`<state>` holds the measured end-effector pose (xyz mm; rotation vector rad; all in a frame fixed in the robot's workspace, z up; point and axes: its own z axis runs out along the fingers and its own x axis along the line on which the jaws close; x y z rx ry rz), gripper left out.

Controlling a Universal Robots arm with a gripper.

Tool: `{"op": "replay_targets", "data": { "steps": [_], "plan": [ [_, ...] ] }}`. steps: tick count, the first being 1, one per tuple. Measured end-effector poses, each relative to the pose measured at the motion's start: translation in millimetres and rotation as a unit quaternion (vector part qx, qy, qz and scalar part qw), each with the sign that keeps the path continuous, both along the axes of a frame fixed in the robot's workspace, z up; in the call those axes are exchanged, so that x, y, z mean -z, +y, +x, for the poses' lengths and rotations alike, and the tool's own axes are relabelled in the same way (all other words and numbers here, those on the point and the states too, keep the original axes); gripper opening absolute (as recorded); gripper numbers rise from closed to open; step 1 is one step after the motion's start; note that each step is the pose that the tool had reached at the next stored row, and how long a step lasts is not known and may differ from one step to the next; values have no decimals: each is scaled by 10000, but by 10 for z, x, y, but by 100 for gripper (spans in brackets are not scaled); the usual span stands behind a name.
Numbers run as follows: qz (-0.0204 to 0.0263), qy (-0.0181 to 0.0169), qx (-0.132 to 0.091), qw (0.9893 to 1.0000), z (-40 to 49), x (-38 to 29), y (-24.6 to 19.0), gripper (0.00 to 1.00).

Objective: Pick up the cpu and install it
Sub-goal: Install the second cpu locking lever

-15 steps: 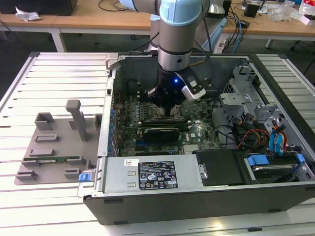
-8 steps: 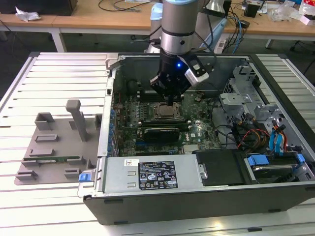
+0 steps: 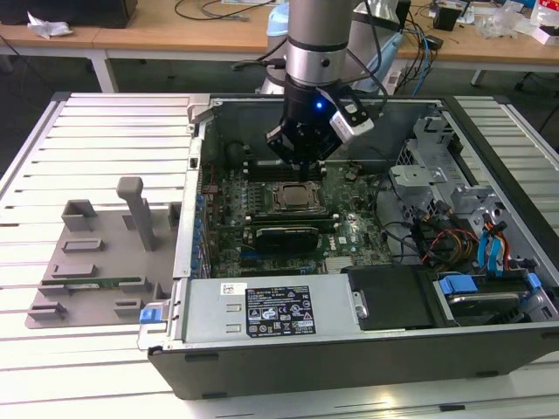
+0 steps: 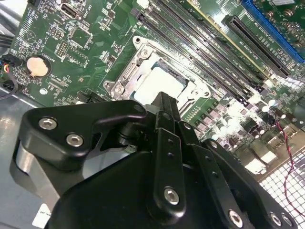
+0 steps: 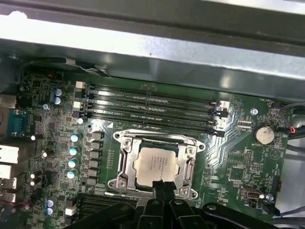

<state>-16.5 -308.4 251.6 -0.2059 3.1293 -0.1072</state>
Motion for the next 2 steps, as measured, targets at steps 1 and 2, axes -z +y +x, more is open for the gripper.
{"op": "replay_targets", "data": {
  "steps": [1, 2],
  "plan": [
    [0, 0, 0, 10000, 0, 0, 0, 11],
    [0, 0, 0, 10000, 0, 0, 0, 11]
  ]
}}
